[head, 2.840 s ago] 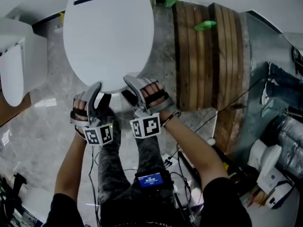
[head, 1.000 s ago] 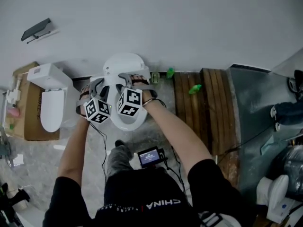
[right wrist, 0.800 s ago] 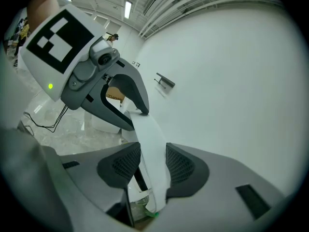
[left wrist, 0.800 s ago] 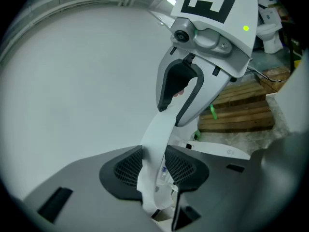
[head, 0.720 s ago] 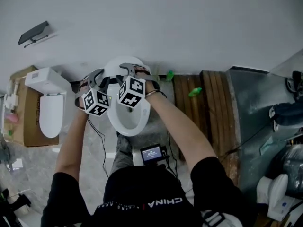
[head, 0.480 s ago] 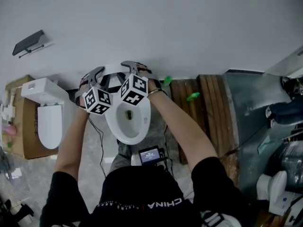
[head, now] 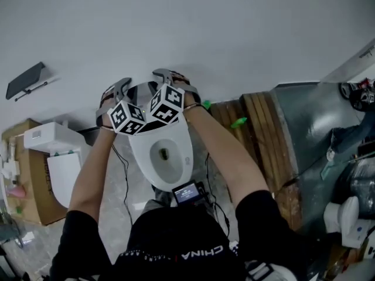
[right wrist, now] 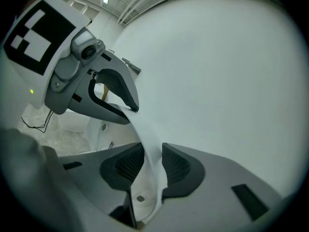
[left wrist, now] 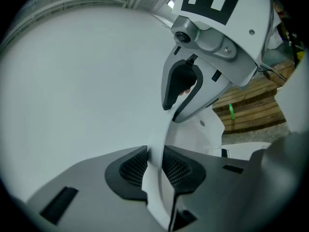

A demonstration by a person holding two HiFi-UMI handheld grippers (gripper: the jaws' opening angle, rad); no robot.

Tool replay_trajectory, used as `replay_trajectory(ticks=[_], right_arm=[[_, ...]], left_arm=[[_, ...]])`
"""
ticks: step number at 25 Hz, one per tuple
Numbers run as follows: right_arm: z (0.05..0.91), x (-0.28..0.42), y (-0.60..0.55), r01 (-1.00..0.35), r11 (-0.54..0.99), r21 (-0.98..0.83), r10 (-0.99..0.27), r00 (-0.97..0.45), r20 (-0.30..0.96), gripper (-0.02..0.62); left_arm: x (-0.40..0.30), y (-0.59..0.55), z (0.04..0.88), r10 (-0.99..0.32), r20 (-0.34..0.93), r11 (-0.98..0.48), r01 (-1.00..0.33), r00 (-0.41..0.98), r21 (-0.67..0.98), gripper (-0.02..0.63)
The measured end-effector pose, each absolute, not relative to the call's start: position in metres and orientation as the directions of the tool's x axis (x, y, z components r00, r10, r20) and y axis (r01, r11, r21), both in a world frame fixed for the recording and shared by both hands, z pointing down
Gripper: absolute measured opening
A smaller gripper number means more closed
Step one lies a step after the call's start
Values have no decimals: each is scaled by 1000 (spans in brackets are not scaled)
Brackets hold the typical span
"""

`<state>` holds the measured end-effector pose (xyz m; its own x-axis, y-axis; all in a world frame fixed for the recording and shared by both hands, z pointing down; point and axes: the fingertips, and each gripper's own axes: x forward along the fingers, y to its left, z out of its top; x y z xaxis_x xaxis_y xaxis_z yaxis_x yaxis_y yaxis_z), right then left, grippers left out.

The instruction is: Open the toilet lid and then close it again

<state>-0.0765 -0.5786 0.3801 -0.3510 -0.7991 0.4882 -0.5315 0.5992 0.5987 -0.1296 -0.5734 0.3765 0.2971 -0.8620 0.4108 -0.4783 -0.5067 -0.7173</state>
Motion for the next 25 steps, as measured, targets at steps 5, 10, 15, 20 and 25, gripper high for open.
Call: replay_trajectory(ticks=[5,10,15,20,25], right_arm=[[381,-67,-609,-546,593,592,-804,-362,471,99],[381,-69,-645,-517,639,570,-769,-405,495,87],[384,-72,-673,-510,672,537,-740,-437,510,87],[386,-73,-694,-534,672,513,-739,-440,510,87],[390,-65,-696,-538,663,520,-747,-428,509,87]], left_arm=[[-133,-608,376,-868,407,-497,-506,285,-705,84],[-136,-642,374,-875,409,-483,-526,260,-700,78],[-145,-660,379,-894,407,-442,-499,185,-745,71],[-148,-682,381,-895,418,-432,-529,154,-731,51],[-152,-694,386,-883,451,-446,-529,130,-722,48]])
